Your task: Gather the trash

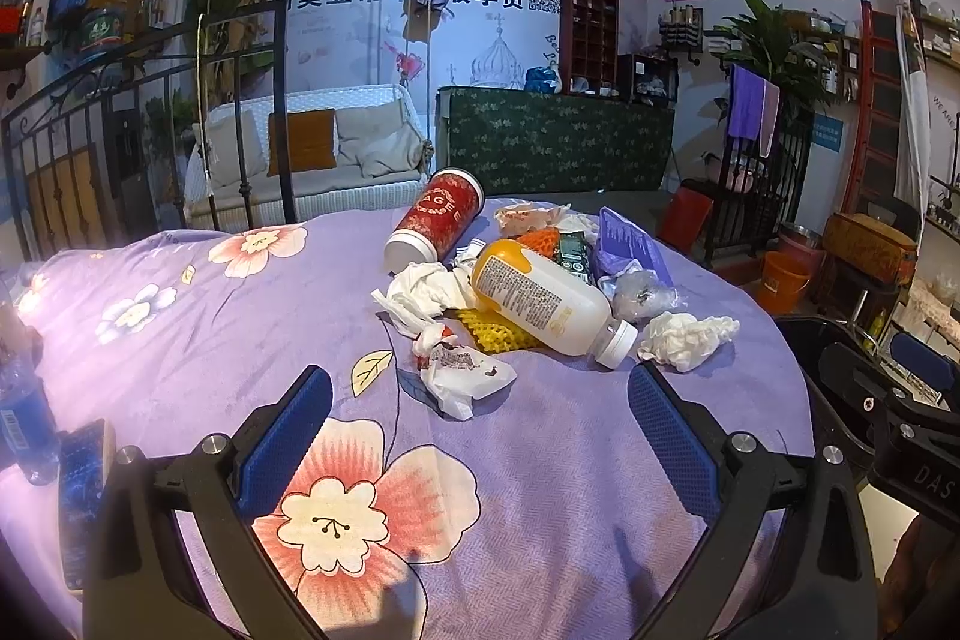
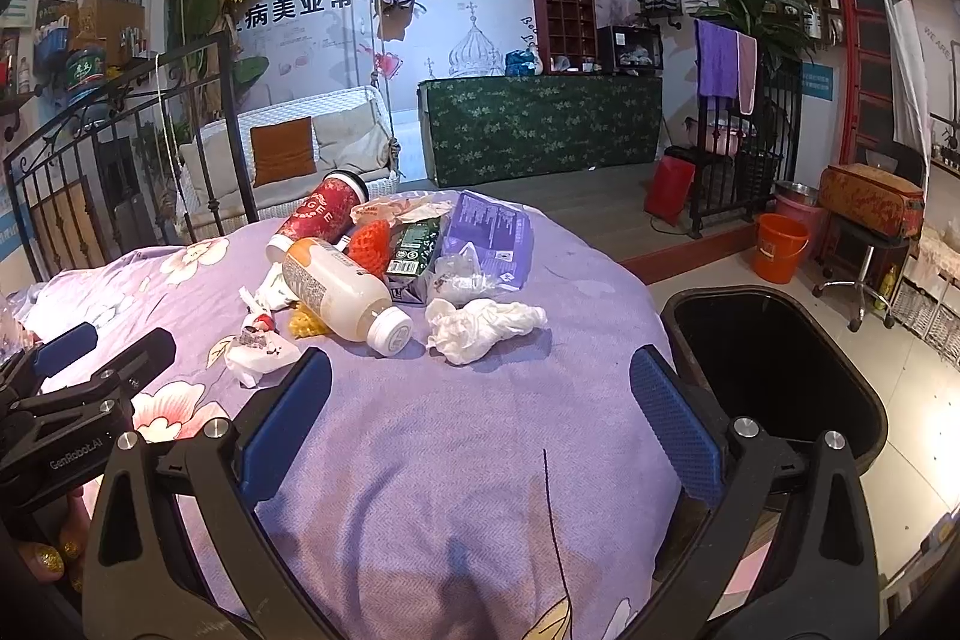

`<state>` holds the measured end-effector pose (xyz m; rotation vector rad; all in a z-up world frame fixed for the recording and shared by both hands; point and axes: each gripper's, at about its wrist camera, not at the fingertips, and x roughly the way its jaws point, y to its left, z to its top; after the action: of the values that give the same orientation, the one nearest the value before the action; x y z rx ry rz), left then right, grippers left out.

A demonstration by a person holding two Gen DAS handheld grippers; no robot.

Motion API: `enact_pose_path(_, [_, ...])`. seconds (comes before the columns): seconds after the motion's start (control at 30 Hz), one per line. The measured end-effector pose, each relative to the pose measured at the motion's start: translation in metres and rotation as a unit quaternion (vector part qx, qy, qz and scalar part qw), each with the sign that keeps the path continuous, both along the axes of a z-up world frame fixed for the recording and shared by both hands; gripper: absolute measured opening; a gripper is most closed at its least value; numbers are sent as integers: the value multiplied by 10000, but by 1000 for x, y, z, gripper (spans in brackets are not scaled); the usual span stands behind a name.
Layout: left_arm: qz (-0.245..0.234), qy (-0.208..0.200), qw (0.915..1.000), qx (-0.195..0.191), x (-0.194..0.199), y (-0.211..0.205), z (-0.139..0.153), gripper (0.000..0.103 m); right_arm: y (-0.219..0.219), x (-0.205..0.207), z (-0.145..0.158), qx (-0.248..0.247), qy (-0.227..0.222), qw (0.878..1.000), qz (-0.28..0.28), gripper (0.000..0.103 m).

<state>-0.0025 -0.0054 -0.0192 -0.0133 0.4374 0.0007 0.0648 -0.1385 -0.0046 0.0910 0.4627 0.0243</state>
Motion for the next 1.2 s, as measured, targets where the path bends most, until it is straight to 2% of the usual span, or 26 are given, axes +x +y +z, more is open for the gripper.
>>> enact_pose_path(0.17, [20,105,9999,-5,4,1,-1,97,0,5,-1,-27,83,10000,22,98])
enact_pose_path(0.37, [-57,626,9980,-29,21,9,-11,97,-3,27,-15,-35,570,9983,136,98])
enact_pose_path(0.47, [-228,1078,9939,-52,34,11,-22,97,-5,44,-26,-81,916,9955,240,98])
enact_pose_path(0.6, [-376,1472,9884,-83,49,17,-29,97,-7,68,-37,-172,1282,9905,462,98])
enact_pose_path(0.8, [-391,1698,9843,-280,76,31,-23,97,-6,107,-48,-93,1801,9799,850,98])
enact_pose_path(0.93, [-334,1910,9807,-255,99,36,-23,97,-8,134,-49,-30,1973,9756,962,98])
enact_pose_path(1.07, [-354,2250,9730,-377,121,38,-28,97,-6,154,-48,-48,2107,9724,1004,98])
enact_pose_path(1.2, [-354,2520,9658,-497,140,37,-34,97,-1,172,-47,-262,2145,9711,1018,98])
